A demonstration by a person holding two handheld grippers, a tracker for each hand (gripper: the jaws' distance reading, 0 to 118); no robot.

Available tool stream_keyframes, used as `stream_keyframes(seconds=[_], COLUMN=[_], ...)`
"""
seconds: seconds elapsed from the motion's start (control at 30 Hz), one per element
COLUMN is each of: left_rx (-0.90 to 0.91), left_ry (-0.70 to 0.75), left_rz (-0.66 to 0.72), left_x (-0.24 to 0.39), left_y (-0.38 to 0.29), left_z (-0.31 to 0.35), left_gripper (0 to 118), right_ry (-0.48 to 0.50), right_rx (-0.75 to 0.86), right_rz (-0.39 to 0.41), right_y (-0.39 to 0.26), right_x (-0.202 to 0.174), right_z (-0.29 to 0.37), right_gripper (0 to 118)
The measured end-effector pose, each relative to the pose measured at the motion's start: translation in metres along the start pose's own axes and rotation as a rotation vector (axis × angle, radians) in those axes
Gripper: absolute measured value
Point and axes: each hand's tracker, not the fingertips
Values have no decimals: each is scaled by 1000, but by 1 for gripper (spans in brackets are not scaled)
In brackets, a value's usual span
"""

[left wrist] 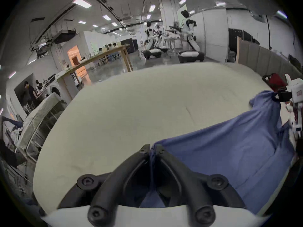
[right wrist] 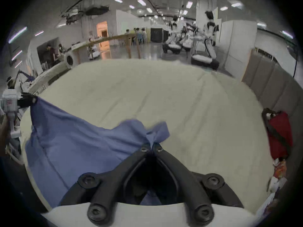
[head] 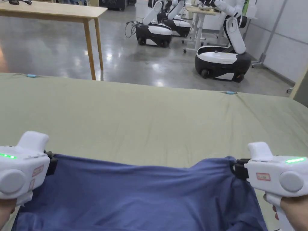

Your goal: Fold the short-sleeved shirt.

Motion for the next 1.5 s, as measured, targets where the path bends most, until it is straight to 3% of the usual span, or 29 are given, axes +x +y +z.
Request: stream_keyframes(seconds=[0.1, 0.27, 0.5, 0.53, 0.57, 0.6, 0.63, 0.67, 0.7, 0.73, 0.87, 0.97, 1.03, 1.07, 1.1, 1.13, 1.17, 1.3, 1.33, 1.43, 1.47, 1.5], left_rx=[80, 123, -53, -81, -97, -117, -108, -107, -98, -77, 100, 178, 251, 267, 257, 253, 255, 217, 207, 172, 149, 134], left_ry=[-37, -67, -66, -62, -70, -66, -59, -39, -2, 75, 65, 42, 42, 23, 13, 13, 14, -2, -18, -19, -26, -35], left_rz=[56, 103, 127, 130, 138, 135, 126, 103, 79, 65, 40, 12, 62, 89, 103, 103, 94, 53, 53, 111, 159, 204], left_x=[-7, -16, -15, -13, -10, -7, -2, -1, 2, 8, 28, 56, 77, 82, 90, 98, 104, 104, 101, 73, 61, 47], left_y=[-13, -67, -167, -176, -183, -187, -188, -187, -187, -183, -158, -137, -128, -126, -124, -123, -123, -131, -133, -143, -148, -153], left_z=[56, 133, 149, 146, 142, 139, 137, 138, 140, 147, 181, 176, 167, 159, 154, 150, 148, 132, 130, 126, 126, 126], left_gripper=[2, 2, 4, 12, 47, 89, 112, 115, 115, 115, 115, 114, 106, 87, 66, 40, 12, 2, 2, 3, 19, 54], right_ry=[-35, -76, -73, -82, -83, -81, -88, -92, -78, -73, -81, -62, -73, -91, -107, -91, -81, -76, -35, -54, -45, -39], right_rx=[116, 148, 31, 4, -13, -16, -26, -35, -52, -69, 122, 246, 322, 339, 362, 363, 370, 354, 350, 358, 358, 358], right_rz=[-16, -43, -126, -128, -136, -138, -133, -123, -119, -119, -91, -113, -147, -161, -175, -165, -156, -124, -122, -92, -93, -97], right_y=[-21, -87, -195, -205, -211, -214, -216, -215, -211, -205, -172, -141, -130, -128, -127, -128, -132, -138, -138, -140, -140, -140], right_x=[-17, -38, -62, -66, -69, -71, -72, -73, -73, -77, -101, -129, -148, -158, -167, -174, -178, -193, -195, -202, -203, -204], right_z=[70, 146, 162, 157, 152, 149, 145, 144, 146, 154, 189, 192, 180, 174, 167, 162, 155, 146, 148, 153, 156, 157], right_gripper=[2, 2, 2, 4, 14, 35, 70, 87, 95, 96, 96, 96, 95, 84, 57, 23, 5, 5, 5, 5, 5, 5])
